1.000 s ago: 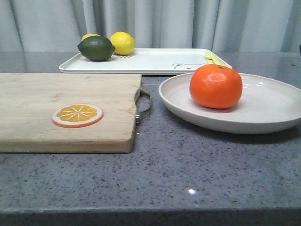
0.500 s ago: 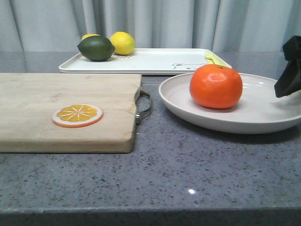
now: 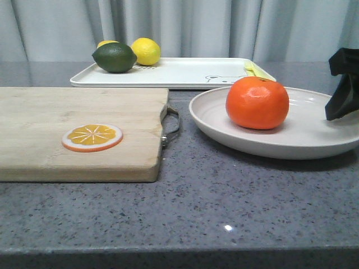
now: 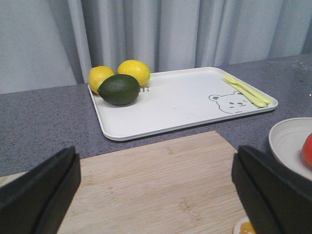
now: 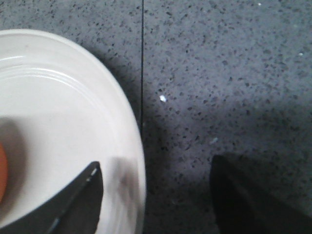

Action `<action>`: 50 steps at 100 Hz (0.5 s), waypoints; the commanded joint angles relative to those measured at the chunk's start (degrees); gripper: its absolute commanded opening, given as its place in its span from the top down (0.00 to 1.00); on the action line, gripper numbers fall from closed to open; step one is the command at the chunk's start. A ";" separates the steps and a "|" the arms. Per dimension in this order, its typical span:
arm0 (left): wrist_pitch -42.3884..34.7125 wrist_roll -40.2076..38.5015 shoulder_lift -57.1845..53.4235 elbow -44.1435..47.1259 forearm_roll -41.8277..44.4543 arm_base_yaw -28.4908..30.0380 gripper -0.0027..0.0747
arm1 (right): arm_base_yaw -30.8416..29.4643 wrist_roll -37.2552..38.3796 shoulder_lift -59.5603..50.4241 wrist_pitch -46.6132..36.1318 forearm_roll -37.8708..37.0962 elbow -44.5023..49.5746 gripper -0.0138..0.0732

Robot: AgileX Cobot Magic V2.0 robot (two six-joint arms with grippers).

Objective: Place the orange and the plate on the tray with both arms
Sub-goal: 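Move the right gripper to the plate rim nearest it and grip, then lift the plate with the right gripper and lower it onto the tray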

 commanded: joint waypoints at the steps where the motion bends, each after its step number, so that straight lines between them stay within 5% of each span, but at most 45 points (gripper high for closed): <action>1: -3.85 0.01 -0.16 -1.58 -0.15 0.18 0.18 | -0.20 -0.28 -0.37 -0.16 1.36 -1.23 0.43; 31: -3.85 0.01 -0.16 -1.58 -0.15 0.18 0.18 | -0.20 -0.28 -0.37 -1.63 4.11 -1.23 0.79; 50: -3.85 0.01 -0.16 -1.58 -0.15 0.18 0.18 | -0.20 -0.28 -0.37 -2.82 6.80 -1.23 0.92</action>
